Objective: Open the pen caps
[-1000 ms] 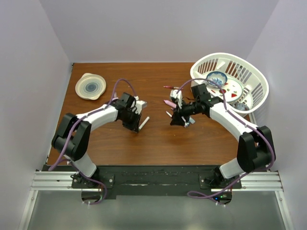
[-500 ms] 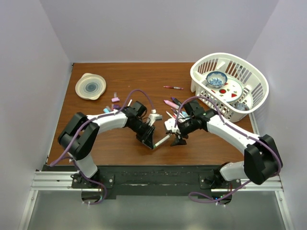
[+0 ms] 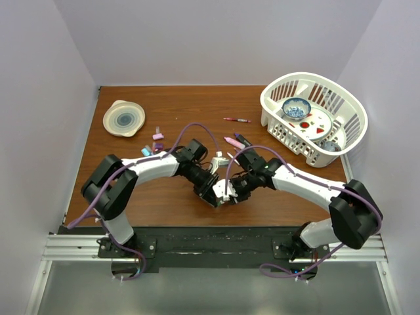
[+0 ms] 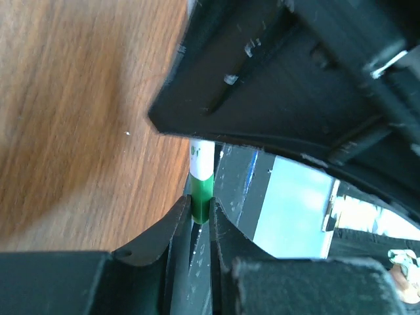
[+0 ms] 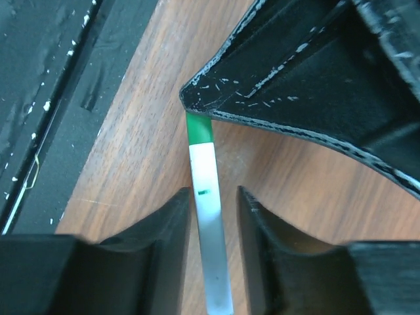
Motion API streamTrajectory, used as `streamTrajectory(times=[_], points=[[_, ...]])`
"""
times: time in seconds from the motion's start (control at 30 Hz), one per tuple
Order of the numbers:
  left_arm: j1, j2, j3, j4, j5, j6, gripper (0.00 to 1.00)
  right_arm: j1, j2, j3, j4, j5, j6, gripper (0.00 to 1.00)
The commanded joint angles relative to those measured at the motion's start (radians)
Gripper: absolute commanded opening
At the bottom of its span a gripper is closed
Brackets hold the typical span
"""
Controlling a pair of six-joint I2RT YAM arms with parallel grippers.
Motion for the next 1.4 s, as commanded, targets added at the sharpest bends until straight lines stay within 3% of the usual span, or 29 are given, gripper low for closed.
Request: streamTrajectory(times=[0.0,0.07,0.13,0.17,0.2,0.23,0.27,0.3,0.33,0.37,0.4,0.53,0.67,0.83,1.03,1.37], points=[[0.007,-0.073,0.036,0.049,0.020,-0.035,0.00,0.019,0.018,0.014,0.008,0.030,-0.010,0.17],[0.024,-0.120,0.019,0.120,0.006,-0.096,0.00,0.019,0.023,0.028,-0.008,0.026,0.010,0.00],[0.077,-0.166,-0.032,0.239,-0.020,-0.162,0.11,0.018,0.021,0.045,-0.008,0.019,0.054,0.00],[0.100,-0.226,-0.059,0.290,-0.026,-0.228,0.28,0.018,0.020,0.053,0.000,0.016,0.076,0.00],[0.147,-0.263,-0.114,0.342,-0.046,-0.264,0.38,0.016,0.016,0.064,0.017,0.010,0.111,0.00],[0.169,-0.309,-0.140,0.423,-0.153,-0.300,0.48,0.012,0.018,0.073,0.044,0.003,0.190,0.00],[0.180,-0.409,-0.162,0.448,-0.219,-0.346,0.65,0.006,0.021,0.084,0.058,-0.013,0.235,0.00],[0.191,-0.465,-0.212,0.520,-0.280,-0.370,0.74,0.000,0.024,0.103,0.076,-0.037,0.287,0.00],[0.192,-0.520,-0.240,0.610,-0.430,-0.400,0.83,-0.014,0.030,0.111,0.121,-0.053,0.398,0.00],[0.195,-0.616,-0.274,0.669,-0.492,-0.472,0.97,-0.023,0.033,0.117,0.144,-0.071,0.451,0.00],[0.197,-0.655,-0.345,0.736,-0.540,-0.508,1.00,-0.034,0.032,0.120,0.175,-0.088,0.508,0.00],[0.197,-0.742,-0.498,1.026,-0.716,-0.731,1.00,-0.103,0.010,0.075,0.438,-0.177,0.872,0.00],[0.197,-0.665,-0.582,1.190,-0.733,-0.990,1.00,-0.125,-0.057,-0.033,0.705,-0.145,1.126,0.00],[0.176,-0.567,-0.630,1.404,-0.727,-1.128,0.94,-0.131,-0.037,-0.090,0.883,-0.091,1.408,0.00],[0.117,-0.515,-0.605,1.419,-0.785,-1.138,0.84,-0.128,-0.020,-0.105,0.945,-0.067,1.499,0.00],[0.096,-0.453,-0.601,1.475,-0.798,-1.187,0.46,-0.128,0.001,-0.100,0.945,-0.019,1.527,0.00]])
